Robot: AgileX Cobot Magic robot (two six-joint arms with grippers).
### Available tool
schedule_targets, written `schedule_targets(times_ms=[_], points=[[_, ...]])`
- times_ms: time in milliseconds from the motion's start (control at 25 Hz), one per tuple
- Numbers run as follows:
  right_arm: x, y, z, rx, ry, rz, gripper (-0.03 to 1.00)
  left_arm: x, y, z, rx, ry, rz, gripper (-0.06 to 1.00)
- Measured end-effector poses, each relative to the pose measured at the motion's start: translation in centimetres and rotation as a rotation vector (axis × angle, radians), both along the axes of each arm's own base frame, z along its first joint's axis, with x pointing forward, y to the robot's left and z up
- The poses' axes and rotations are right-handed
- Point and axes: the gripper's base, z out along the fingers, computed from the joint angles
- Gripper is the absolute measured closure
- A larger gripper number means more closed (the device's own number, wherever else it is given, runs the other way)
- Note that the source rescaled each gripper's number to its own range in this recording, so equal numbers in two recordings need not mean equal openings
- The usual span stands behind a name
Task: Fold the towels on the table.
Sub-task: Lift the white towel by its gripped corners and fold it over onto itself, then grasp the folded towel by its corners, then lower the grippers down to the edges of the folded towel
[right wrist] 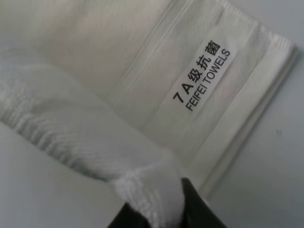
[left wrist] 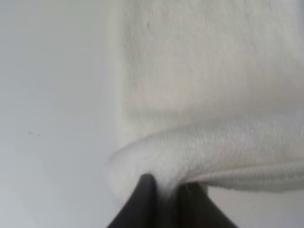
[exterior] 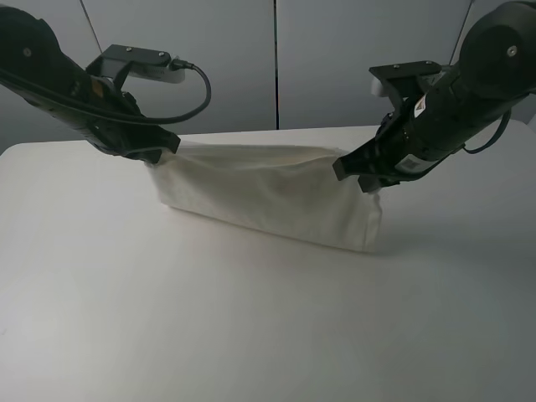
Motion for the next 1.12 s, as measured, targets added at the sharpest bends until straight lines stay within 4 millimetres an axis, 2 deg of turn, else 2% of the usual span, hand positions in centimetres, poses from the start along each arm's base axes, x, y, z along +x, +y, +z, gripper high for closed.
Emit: schedule_targets(times_ms=[40,80,120,160,200,280,400,880,960,1120], points=[[0.1,0.0,0.1,0.006,-0.012,-0.004,0.87,0.0,0.0,0.0,0.001,-0.004,-0.001,0.69],[0.2,0.0,0.1,0.013,-0.022,-0.011,0.76,0.1,0.0,0.0,0.004,-0.011,-0.004,0.51],[0.3,0.1,0.2,0.022,-0.032,-0.018,0.55,0.1,0.0,0.1,0.005,-0.017,-0.006,0.34],[0.4,0.1,0.2,0.032,-0.042,-0.03,0.31,0.2,0.0,0.1,-0.001,-0.021,0.0,0.12],[0.5,0.0,0.3,0.043,-0.047,-0.048,0.11,0.2,0.0,0.1,-0.005,-0.023,0.011,0.03],[0.7,0.1,0.3,0.06,-0.054,-0.074,0.0,0.3,0.1,0.2,-0.006,-0.033,0.034,-0.02],[0.7,0.0,0.3,0.071,-0.053,-0.095,-0.03,0.5,0.3,0.2,0.008,-0.053,0.045,-0.02],[0.5,-0.1,0.2,0.063,-0.024,-0.126,-0.03,0.6,0.4,0.2,0.009,-0.052,0.076,-0.03],[0.5,-0.2,0.2,0.062,-0.018,-0.129,-0.03,0.8,0.7,0.1,0.0,-0.034,0.105,-0.03],[0.8,0.0,1.0,0.05,0.001,-0.125,-0.03,2.6,1.7,0.4,0.006,0.011,0.193,-0.03]])
